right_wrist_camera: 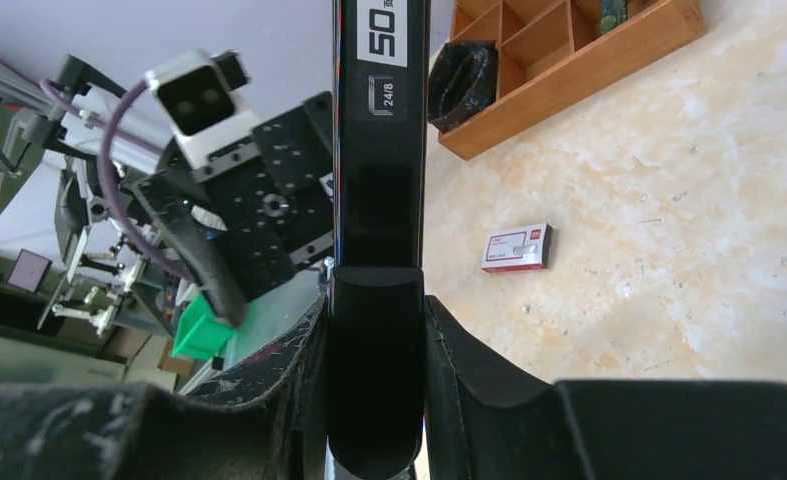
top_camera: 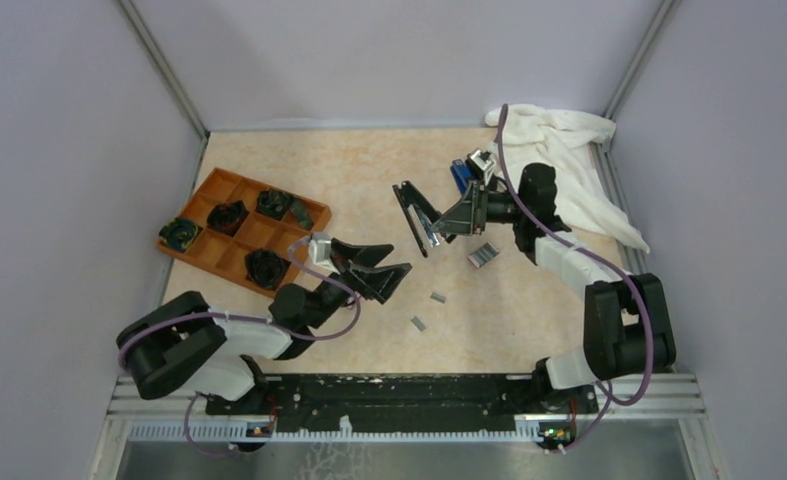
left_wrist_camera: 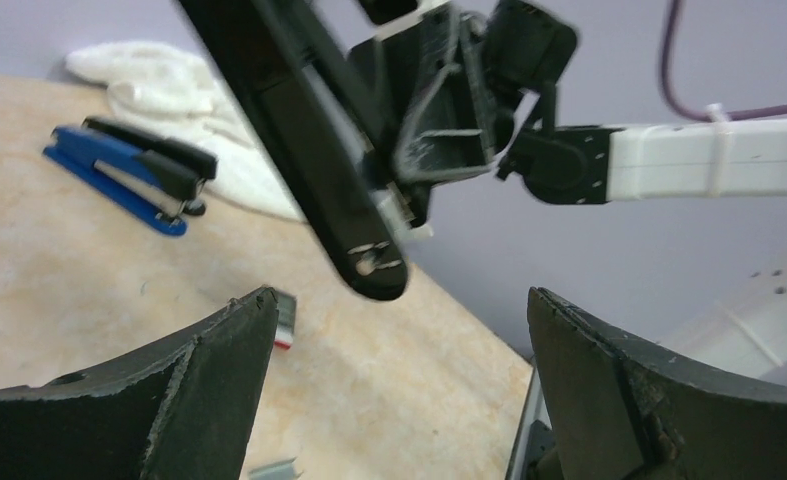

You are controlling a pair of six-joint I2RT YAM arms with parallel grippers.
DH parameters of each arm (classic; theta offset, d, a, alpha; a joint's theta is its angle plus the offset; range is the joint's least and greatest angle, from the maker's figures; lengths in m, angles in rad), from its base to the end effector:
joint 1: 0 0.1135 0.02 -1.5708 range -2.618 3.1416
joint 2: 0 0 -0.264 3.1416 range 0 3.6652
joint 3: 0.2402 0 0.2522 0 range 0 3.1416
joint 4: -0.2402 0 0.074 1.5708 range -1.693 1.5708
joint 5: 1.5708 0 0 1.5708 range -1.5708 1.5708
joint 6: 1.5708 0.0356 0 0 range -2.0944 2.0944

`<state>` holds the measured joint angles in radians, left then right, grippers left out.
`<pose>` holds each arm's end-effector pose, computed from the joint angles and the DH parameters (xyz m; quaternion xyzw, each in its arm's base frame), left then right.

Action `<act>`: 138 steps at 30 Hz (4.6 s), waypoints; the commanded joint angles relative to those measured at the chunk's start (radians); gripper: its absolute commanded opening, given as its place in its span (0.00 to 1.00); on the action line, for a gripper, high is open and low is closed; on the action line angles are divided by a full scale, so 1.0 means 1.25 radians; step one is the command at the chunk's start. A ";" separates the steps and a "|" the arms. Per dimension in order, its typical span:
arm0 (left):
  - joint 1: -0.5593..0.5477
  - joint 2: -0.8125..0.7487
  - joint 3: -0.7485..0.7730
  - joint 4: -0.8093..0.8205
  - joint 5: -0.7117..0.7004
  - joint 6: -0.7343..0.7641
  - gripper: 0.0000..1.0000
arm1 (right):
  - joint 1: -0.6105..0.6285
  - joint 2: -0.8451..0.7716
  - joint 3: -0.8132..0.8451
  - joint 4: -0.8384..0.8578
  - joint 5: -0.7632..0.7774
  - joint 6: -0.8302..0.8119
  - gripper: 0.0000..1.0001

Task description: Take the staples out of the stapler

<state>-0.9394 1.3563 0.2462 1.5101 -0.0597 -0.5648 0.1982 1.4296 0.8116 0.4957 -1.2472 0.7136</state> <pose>0.1359 -0.1823 0.2214 0.0784 0.5473 -0.5571 0.6197 0.2894 0.0925 0.2714 -0.2192 0.6866 0.6295 0.2904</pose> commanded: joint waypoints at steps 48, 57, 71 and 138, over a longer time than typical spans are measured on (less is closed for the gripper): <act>0.145 0.360 0.266 0.224 0.315 -0.351 0.71 | -0.021 0.067 0.002 0.186 -0.052 0.059 0.00; 0.155 0.363 0.271 0.224 0.326 -0.347 0.66 | -0.015 0.068 0.008 0.140 -0.047 0.019 0.00; 0.274 0.326 0.295 0.177 0.604 -0.337 0.00 | -0.009 0.055 0.111 -0.255 -0.006 -0.375 0.00; 0.280 0.183 0.152 0.223 0.521 -0.374 0.91 | -0.060 -0.155 0.040 0.074 0.022 -0.046 0.00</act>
<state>-0.5377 1.4731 0.4484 1.2675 0.6865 -0.6544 0.1310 1.3231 0.9760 -0.1078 -1.0195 0.0536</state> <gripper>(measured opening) 0.894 0.321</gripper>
